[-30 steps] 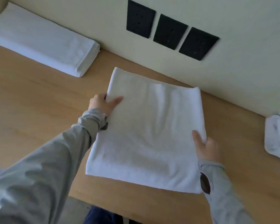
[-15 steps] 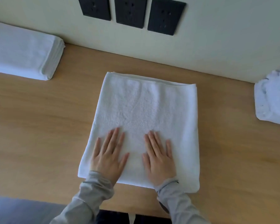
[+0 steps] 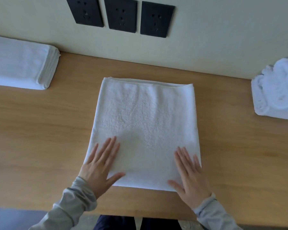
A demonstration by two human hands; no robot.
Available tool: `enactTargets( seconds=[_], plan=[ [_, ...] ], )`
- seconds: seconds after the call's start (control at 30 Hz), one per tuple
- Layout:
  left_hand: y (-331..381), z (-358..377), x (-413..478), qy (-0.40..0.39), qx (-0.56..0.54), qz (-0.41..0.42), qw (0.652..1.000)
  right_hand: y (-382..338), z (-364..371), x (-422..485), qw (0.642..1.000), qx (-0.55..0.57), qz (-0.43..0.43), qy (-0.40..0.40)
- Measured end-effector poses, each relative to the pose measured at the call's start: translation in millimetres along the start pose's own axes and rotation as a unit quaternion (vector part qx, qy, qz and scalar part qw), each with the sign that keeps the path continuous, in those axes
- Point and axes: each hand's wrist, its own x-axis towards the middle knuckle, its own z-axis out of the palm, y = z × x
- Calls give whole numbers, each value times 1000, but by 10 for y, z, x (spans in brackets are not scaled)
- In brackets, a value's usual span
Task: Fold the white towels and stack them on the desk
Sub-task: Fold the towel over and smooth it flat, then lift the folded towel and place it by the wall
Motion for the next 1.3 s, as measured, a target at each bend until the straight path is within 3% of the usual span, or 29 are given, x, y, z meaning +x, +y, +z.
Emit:
enactTargets(
  seconds=[0.1, 0.2, 0.43, 0.53, 0.6, 0.7, 0.77, 0.9, 0.97, 1.07, 1.2, 1.3],
  plan=[
    [1, 27, -95, -32, 14, 92, 995, 53, 18, -105, 993, -42, -99, -49],
    [-205, -35, -130, -60, 41, 113, 991, 270, -64, -123, 988, -58, -113, -84],
    [-406, -129, -87, -20, 28, 177, 984, 370, -198, -80, 987, -31, -158, 26],
    [-426, -272, -77, -18, -2, 165, 986, 361, -359, -50, 991, 33, -128, 20],
    [-425, -451, -41, -93, -20, 114, 989, 341, -531, -45, 989, 126, -61, -37],
    [-457, -764, 22, -215, -117, 36, 969, 368, -806, -47, 947, 293, 37, -126],
    [-496, -1023, 107, -233, -248, -8, 940, 465, -1005, 3, 918, 363, 70, -141],
    [-689, -1415, 455, -198, -364, -58, 908, 661, -1387, 370, 876, 463, 124, -41],
    [-791, -1484, 698, -137, -403, -90, 901, 689, -1419, 675, 831, 532, 159, 46],
    [-911, -1362, 1026, -22, -477, -188, 858, 680, -1265, 1195, 763, 579, 252, 137],
    [-927, -985, 1368, 99, -452, -316, 828, 720, -1015, 1741, 775, 530, 304, 159],
    [-912, -833, 1575, 134, -430, -358, 818, 793, -865, 1971, 785, 509, 324, 142]
  ],
)
